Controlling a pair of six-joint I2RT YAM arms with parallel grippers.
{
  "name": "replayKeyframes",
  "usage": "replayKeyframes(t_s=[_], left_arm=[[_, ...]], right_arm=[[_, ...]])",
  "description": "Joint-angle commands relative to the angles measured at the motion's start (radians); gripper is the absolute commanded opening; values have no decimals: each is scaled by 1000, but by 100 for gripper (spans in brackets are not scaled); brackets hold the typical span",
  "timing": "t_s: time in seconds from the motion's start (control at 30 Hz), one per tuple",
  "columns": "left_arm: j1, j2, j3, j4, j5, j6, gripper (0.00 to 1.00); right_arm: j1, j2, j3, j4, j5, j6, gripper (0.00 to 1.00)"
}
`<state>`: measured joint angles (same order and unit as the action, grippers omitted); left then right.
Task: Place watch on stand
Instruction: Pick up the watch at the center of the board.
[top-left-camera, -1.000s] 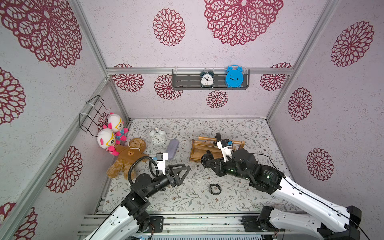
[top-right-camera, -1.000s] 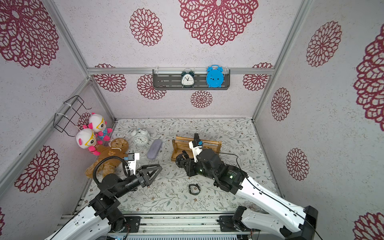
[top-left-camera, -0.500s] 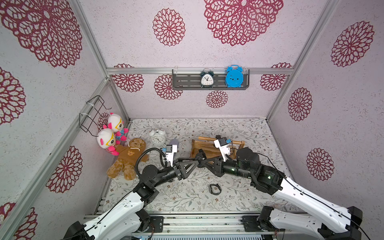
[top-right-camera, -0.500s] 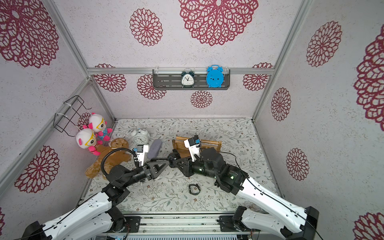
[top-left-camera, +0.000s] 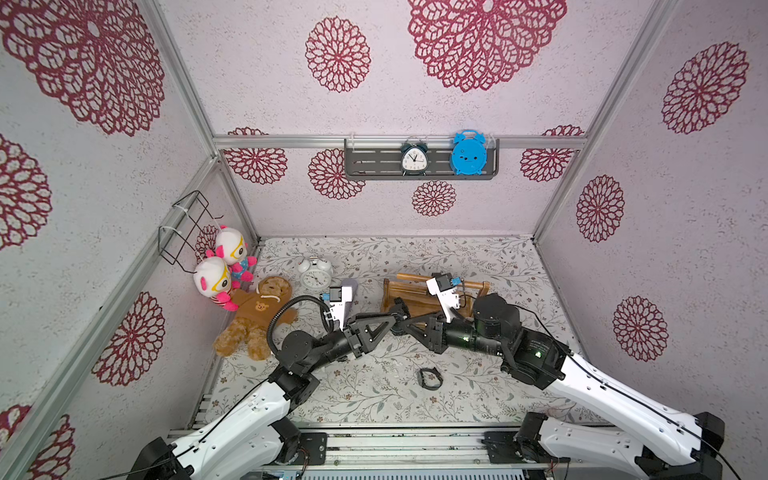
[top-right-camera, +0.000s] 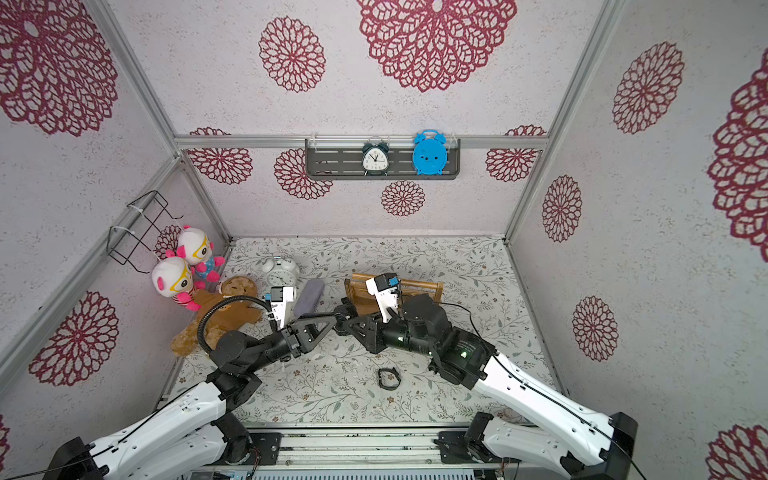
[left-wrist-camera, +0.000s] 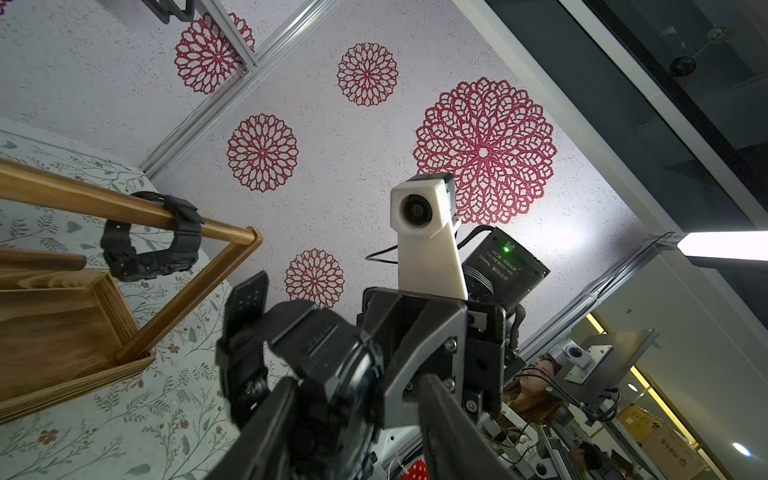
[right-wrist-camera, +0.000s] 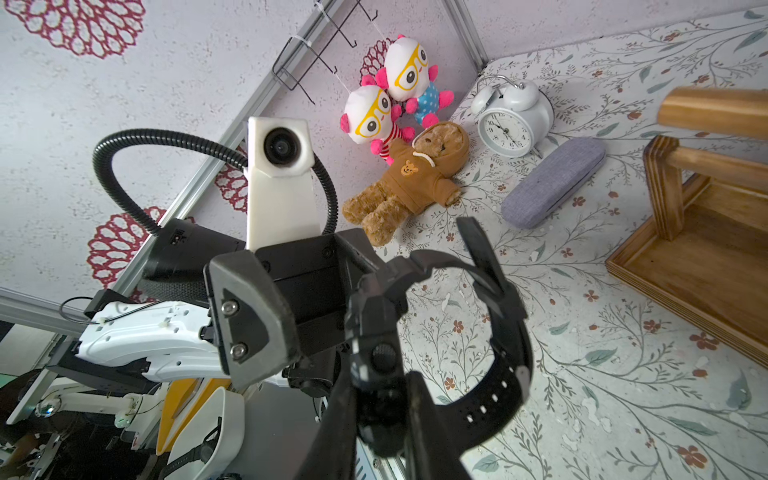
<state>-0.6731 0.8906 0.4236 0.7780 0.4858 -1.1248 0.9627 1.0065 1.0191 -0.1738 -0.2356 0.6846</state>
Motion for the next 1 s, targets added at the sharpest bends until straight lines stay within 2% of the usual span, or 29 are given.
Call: replayKeyframes(t_s=[0.0,0.27,0.4,0.7,0.87,0.97], left_arm=[[4,0,17,71,27,-29,44],[3,21,19,127,46,-63,42],[3,28,20,149,62,-74,35],[1,24,13,157,62,-77,28],[-1,17,14,158,63,-77,25],[0,11,15,150,64,-73,20]], right_arm=[[-7,7,48,44,5,0,12],[-7,22,56,45,3,-3,12],[-7,21,52,48,10,0,12],[-10,19,52,40,21,0,14],[-9,20,49,40,49,12,32],[-10,18,47,48,66,20,57]])
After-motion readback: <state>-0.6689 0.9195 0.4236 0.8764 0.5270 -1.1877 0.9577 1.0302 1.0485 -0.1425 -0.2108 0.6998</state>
